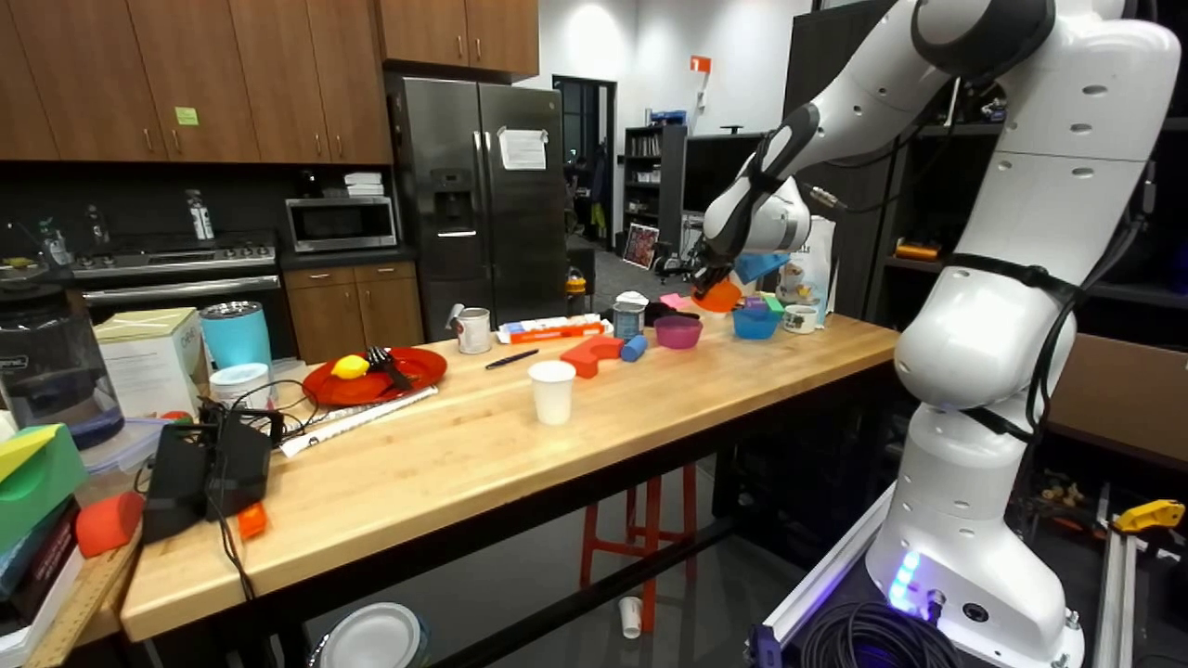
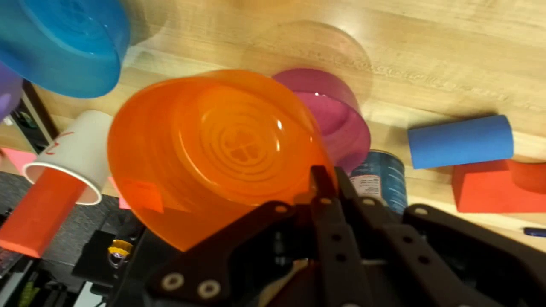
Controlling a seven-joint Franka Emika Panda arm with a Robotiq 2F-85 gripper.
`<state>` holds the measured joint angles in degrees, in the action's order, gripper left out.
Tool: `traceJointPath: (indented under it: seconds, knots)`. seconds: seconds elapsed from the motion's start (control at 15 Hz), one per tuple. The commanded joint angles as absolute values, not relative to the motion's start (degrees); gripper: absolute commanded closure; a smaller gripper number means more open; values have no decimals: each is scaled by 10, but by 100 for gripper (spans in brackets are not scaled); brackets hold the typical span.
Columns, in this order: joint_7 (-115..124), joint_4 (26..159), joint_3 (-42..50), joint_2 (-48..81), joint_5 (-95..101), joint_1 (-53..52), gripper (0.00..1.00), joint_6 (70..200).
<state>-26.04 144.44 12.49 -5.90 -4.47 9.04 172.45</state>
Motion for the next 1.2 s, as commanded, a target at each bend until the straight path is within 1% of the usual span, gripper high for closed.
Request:
traceJointPath:
  seconds: [0.0, 0.6, 1.13]
  knots:
    - [-382, 1474, 148, -80, -105, 50, 99, 1742]
    - [-675, 1499, 224, -106, -307, -45, 99, 1747]
    - [-761, 1488, 271, -111, -420, -69, 99, 1751]
